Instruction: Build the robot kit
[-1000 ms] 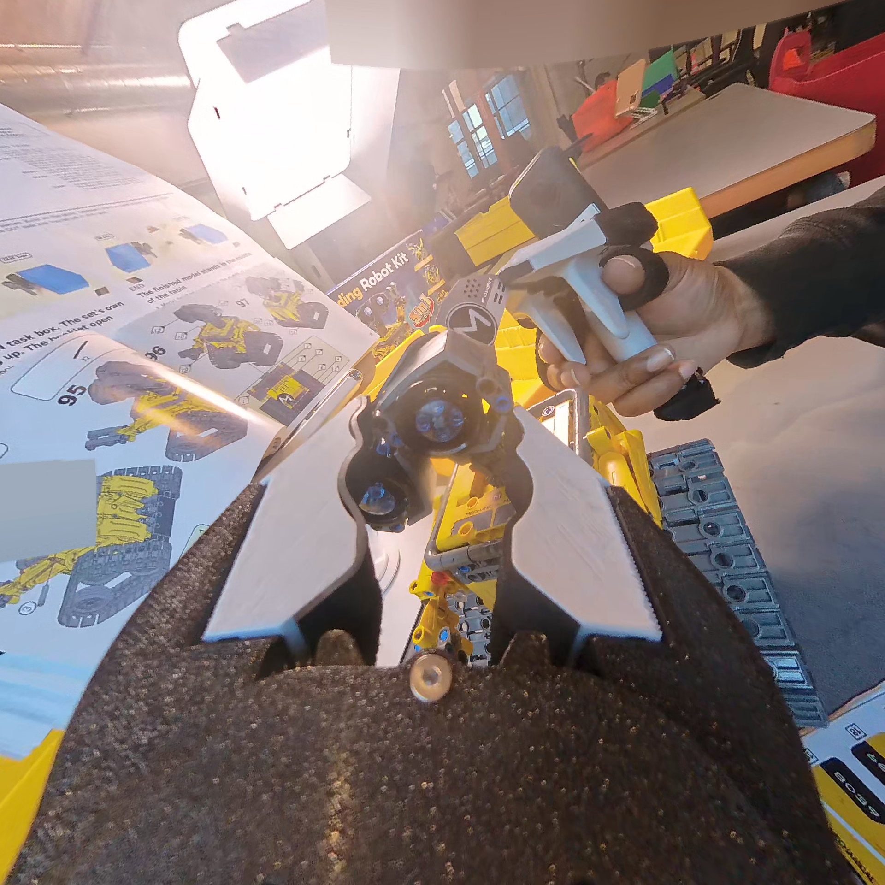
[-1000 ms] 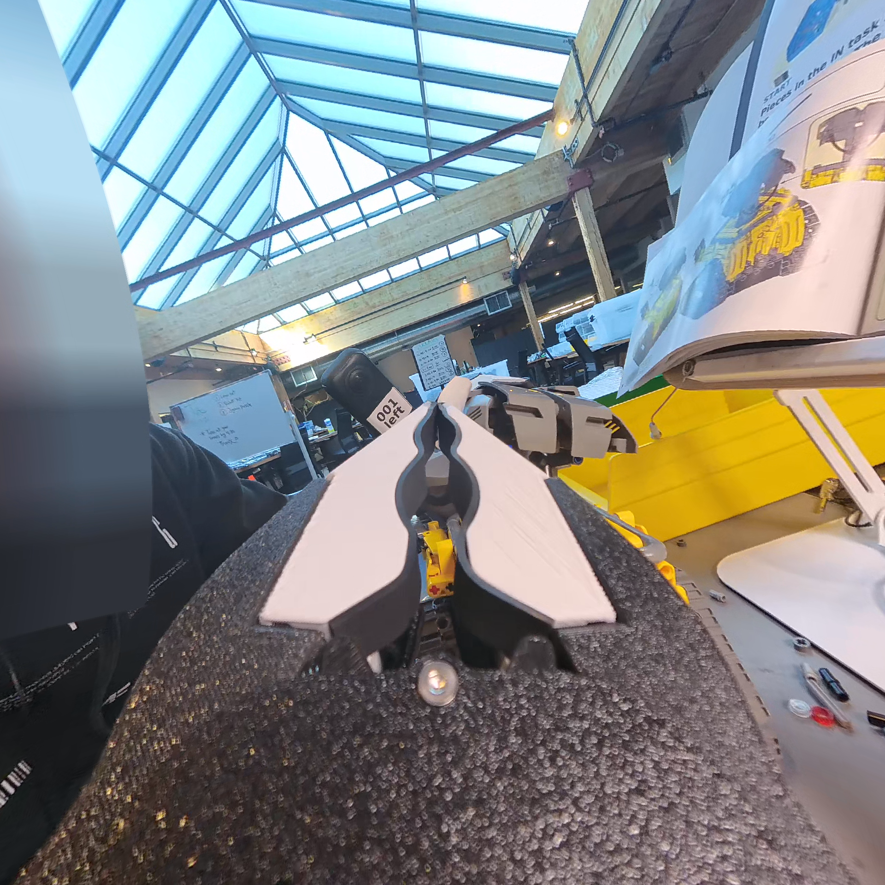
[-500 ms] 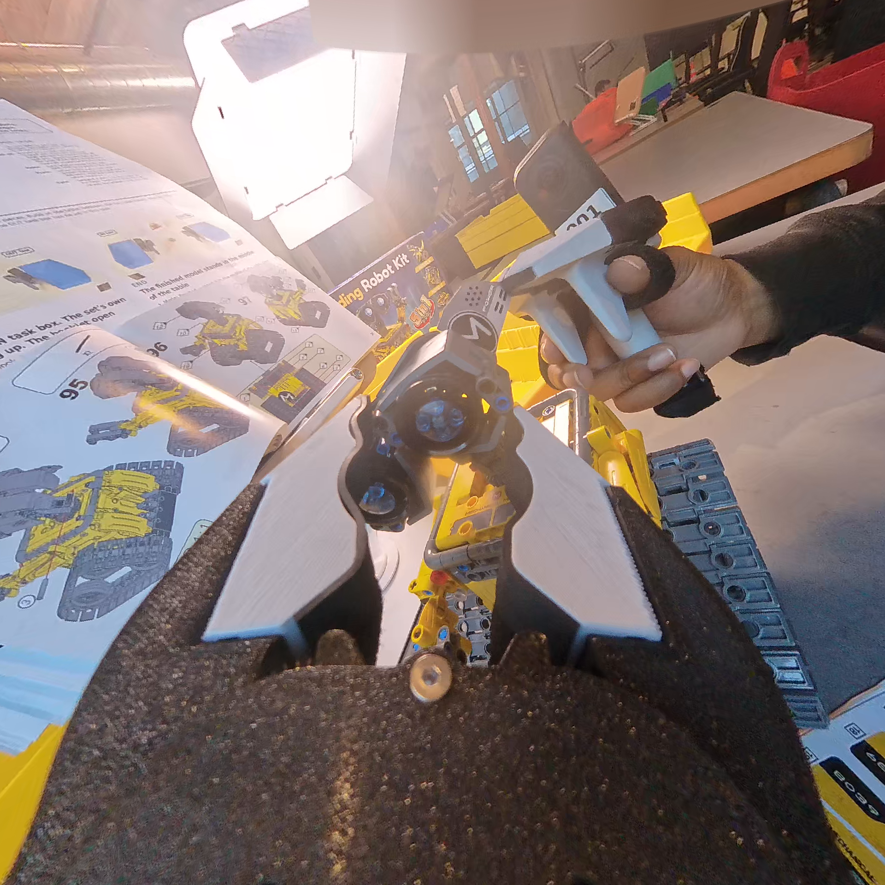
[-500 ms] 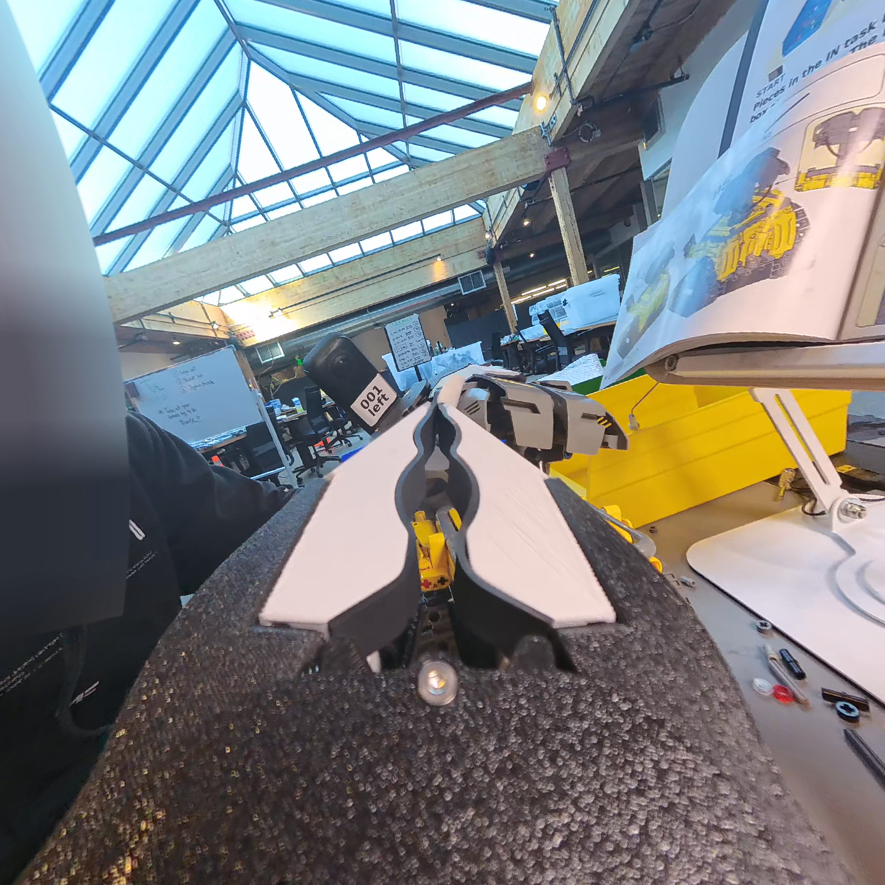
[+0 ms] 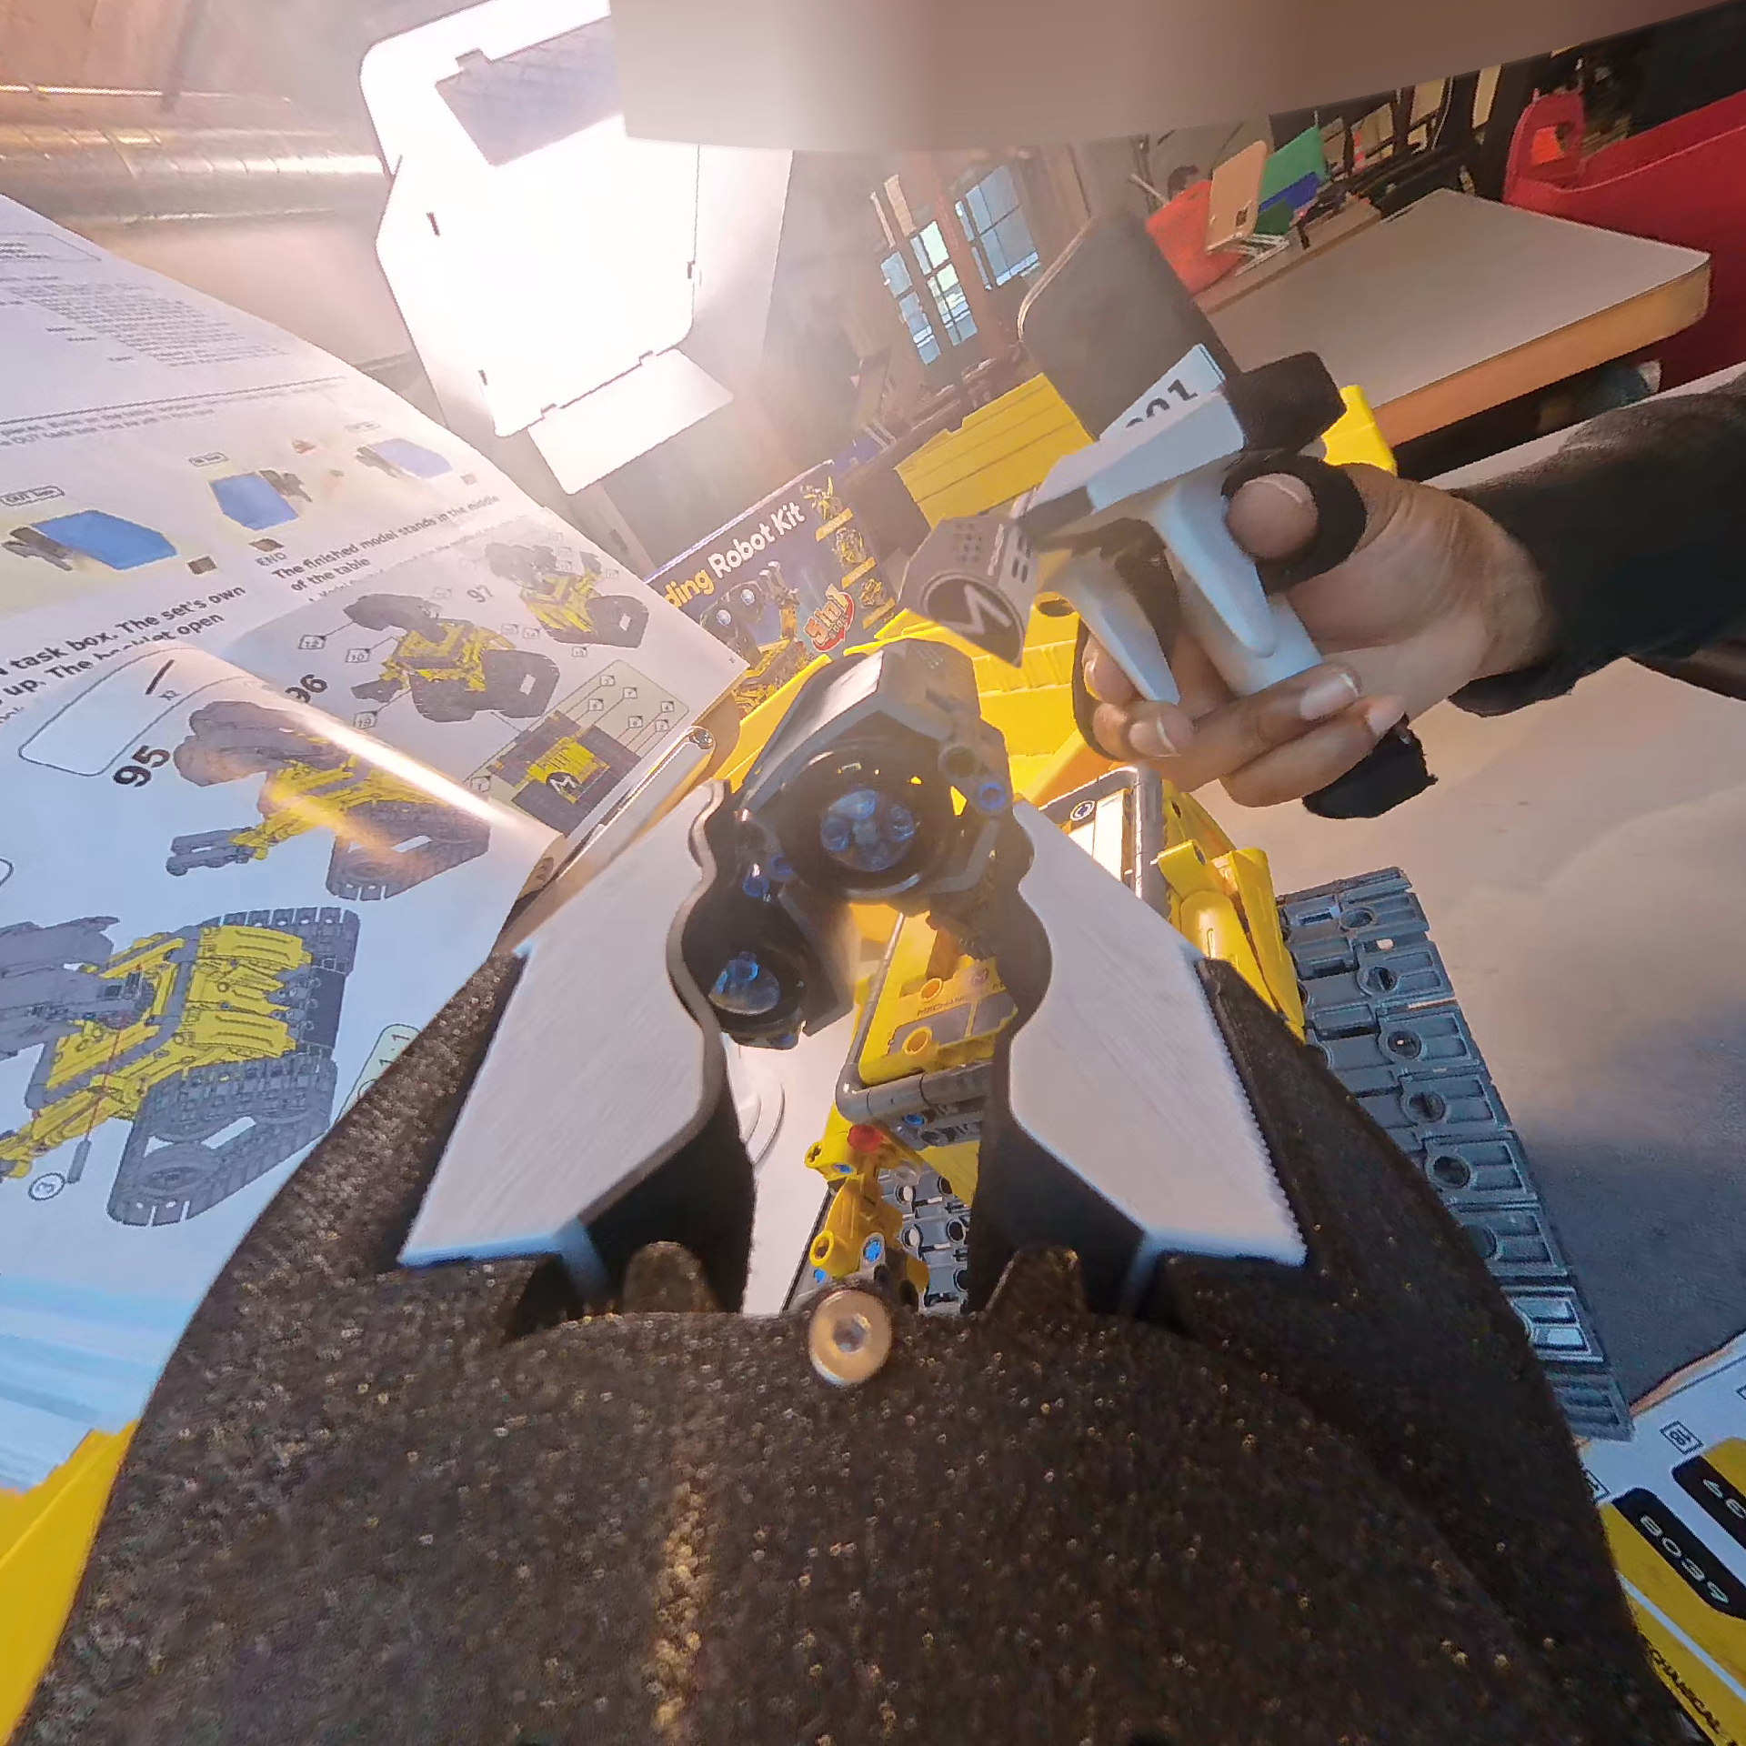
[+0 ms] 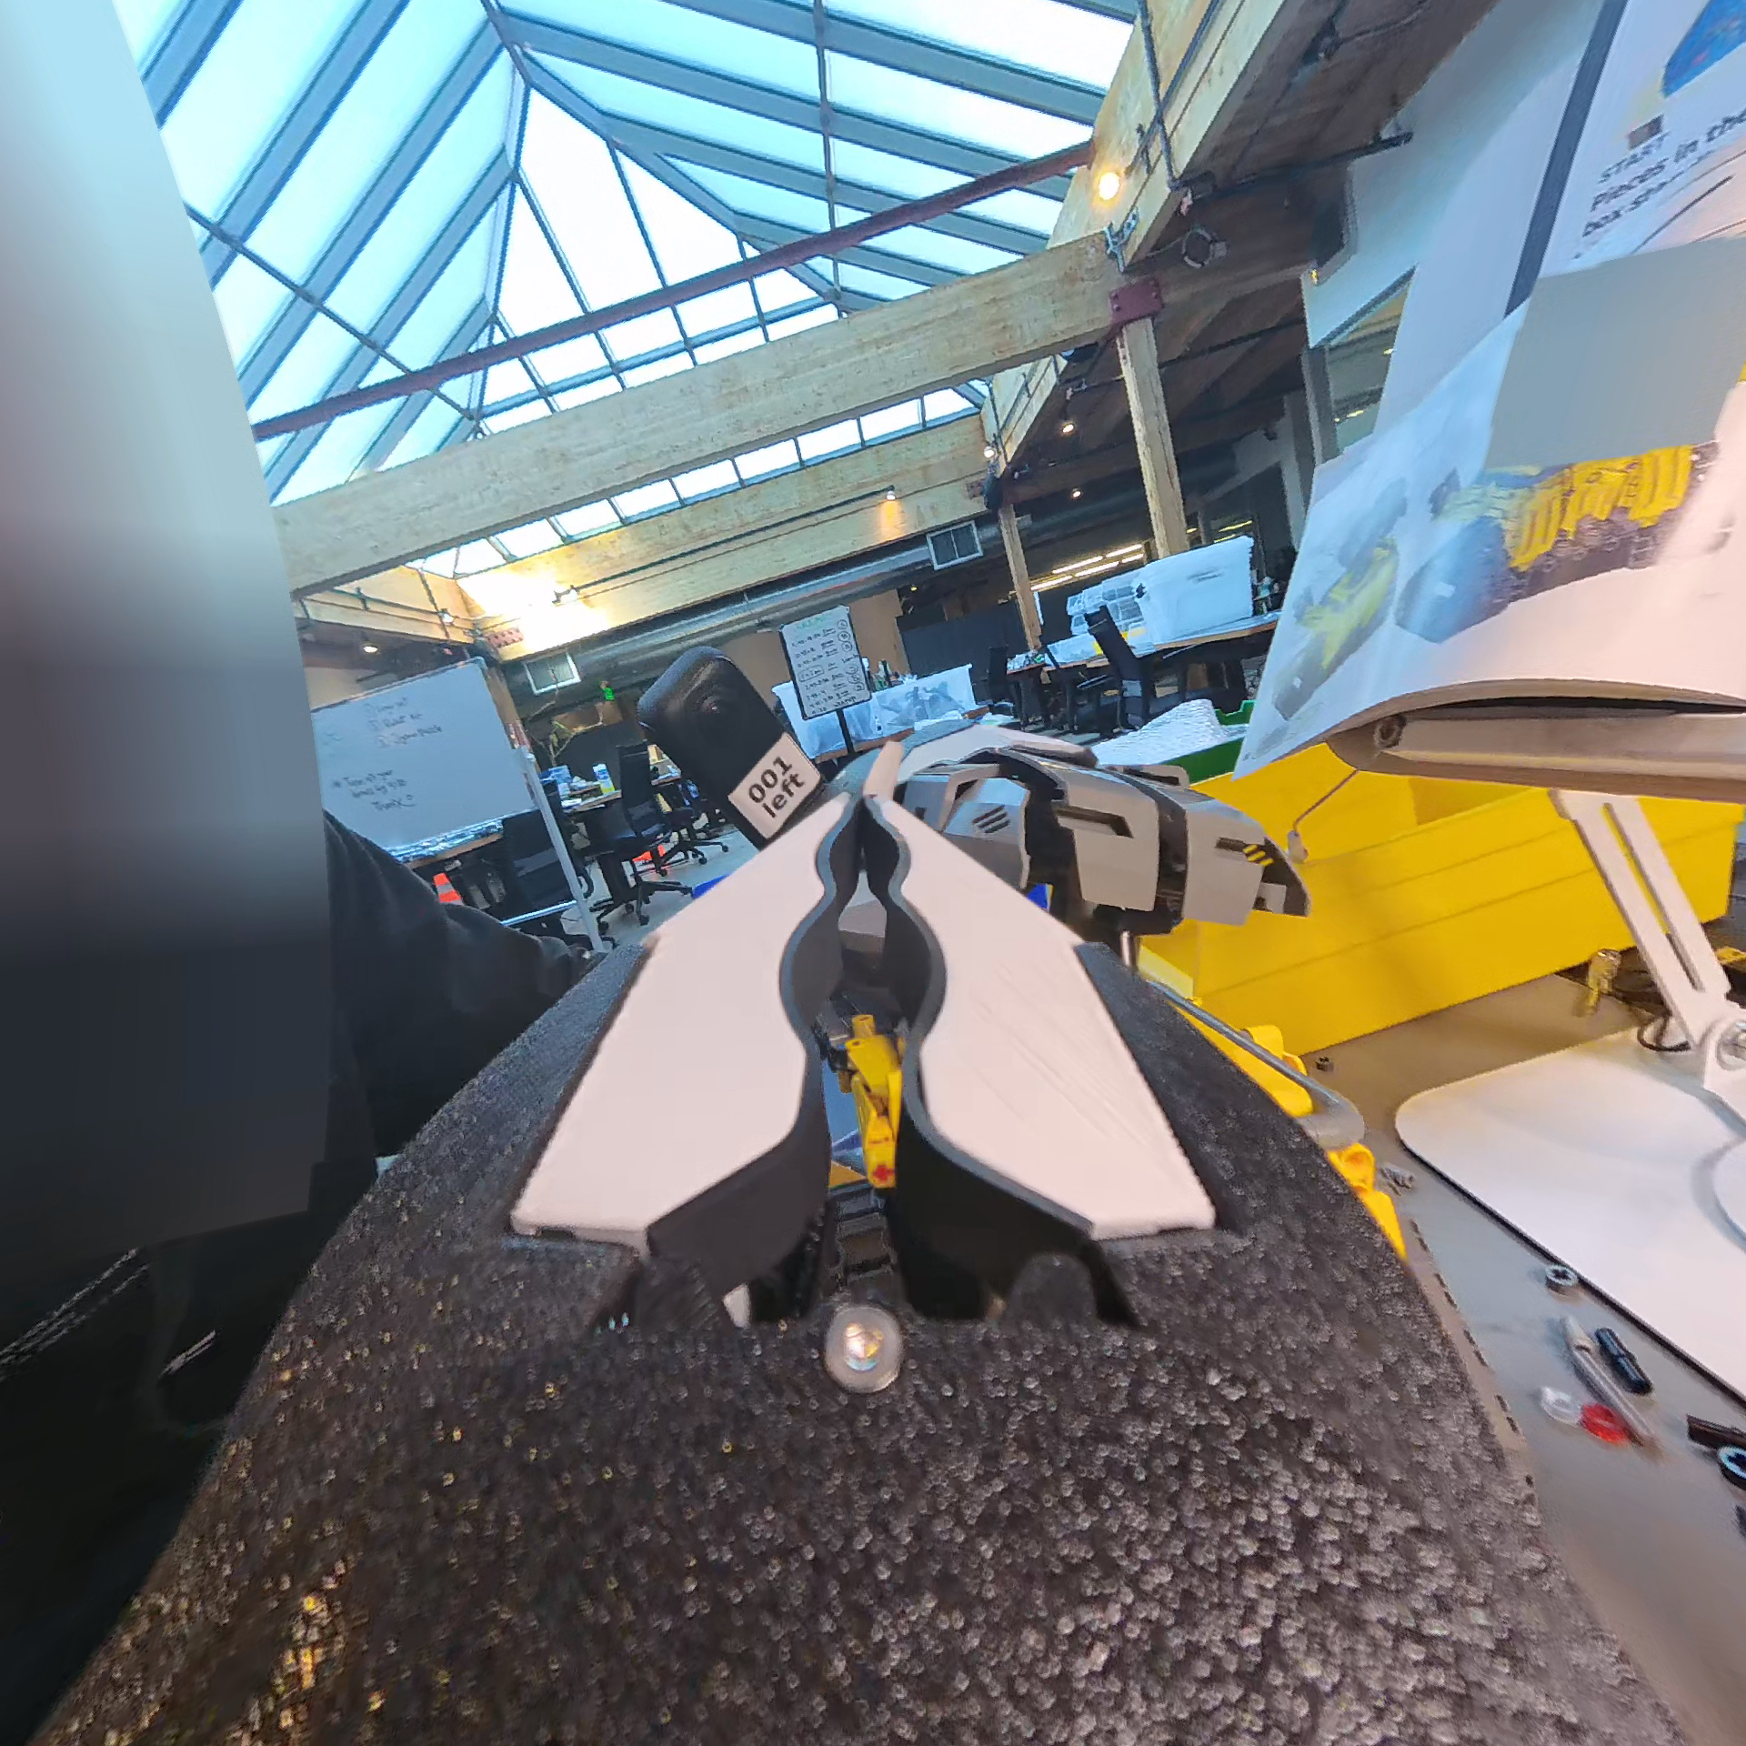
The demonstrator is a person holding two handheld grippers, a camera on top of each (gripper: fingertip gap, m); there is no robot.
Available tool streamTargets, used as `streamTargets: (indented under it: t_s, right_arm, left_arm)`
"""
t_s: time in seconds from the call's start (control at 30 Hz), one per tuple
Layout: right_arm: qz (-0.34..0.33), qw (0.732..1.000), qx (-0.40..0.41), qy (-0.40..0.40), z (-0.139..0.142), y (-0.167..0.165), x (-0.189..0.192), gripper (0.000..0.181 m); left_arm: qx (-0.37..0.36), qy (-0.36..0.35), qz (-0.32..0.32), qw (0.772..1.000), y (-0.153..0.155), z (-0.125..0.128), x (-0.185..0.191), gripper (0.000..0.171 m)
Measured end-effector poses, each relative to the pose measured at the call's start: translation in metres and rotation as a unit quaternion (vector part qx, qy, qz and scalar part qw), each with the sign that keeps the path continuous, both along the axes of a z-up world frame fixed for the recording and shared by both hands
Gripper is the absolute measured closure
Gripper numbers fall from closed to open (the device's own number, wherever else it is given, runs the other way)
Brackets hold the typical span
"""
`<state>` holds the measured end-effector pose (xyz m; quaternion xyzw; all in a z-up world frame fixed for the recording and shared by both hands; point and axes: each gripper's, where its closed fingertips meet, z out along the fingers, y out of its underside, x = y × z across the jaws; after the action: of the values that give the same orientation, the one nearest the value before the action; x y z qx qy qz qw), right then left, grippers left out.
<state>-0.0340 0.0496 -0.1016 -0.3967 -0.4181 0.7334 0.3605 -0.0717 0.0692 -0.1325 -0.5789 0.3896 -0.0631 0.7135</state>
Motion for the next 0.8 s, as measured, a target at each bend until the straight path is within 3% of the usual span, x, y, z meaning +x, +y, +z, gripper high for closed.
streamTargets:
  t_s: [0.8]
  right_arm:
    - [-0.067,0.997,0.002,-0.032,-0.008,0.016,-0.006,0.181]
  left_arm:
    - [-0.001,-0.008,0.01,1.0,0.002,0.001,-0.005,0.118]
